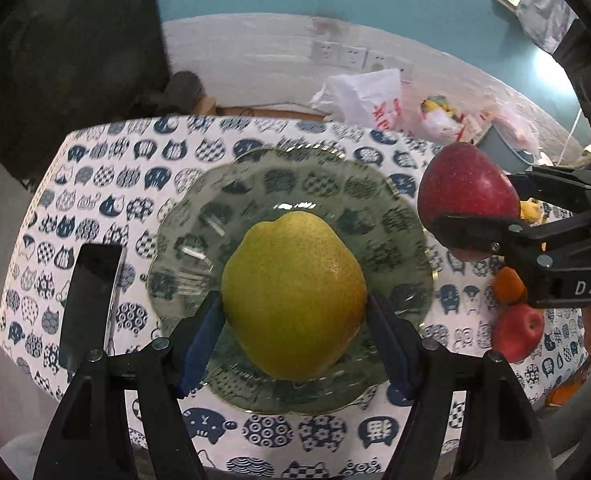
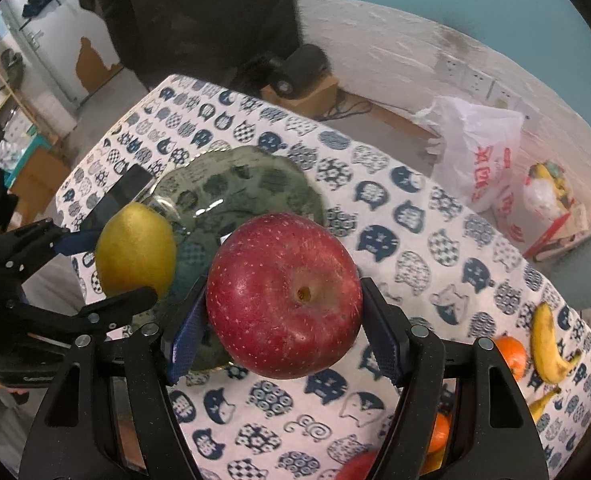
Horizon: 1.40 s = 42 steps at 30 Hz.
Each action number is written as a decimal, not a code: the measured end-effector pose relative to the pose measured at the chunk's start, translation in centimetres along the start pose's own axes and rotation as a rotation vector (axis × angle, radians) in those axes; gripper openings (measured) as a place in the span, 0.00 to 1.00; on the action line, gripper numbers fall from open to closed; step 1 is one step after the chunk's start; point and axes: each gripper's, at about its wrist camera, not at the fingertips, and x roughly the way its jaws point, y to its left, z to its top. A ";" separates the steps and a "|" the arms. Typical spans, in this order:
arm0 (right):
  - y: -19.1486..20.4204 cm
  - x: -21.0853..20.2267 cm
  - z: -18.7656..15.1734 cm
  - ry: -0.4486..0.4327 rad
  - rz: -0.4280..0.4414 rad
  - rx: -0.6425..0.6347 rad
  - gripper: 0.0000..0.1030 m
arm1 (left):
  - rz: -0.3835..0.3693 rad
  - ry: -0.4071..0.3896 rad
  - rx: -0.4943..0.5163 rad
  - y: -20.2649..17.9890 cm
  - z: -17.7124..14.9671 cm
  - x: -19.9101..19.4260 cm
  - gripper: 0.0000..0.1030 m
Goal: Organize fruits
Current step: 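Carry the pear with the left tool into the green bowl while the right tool drops the apple there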
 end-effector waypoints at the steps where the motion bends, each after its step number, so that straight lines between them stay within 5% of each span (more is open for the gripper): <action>1: 0.4 0.5 0.1 0.007 0.005 -0.007 0.70 | 0.002 0.010 -0.006 0.3 -0.2 0.3 0.72; 24: 2.7 7.5 -1.0 0.151 0.027 -0.069 0.70 | -0.006 0.192 -0.063 2.6 -3.0 5.4 0.72; 42: 2.5 7.4 -0.9 0.156 0.056 -0.062 0.69 | 0.071 0.181 -0.059 3.3 -3.0 4.8 0.74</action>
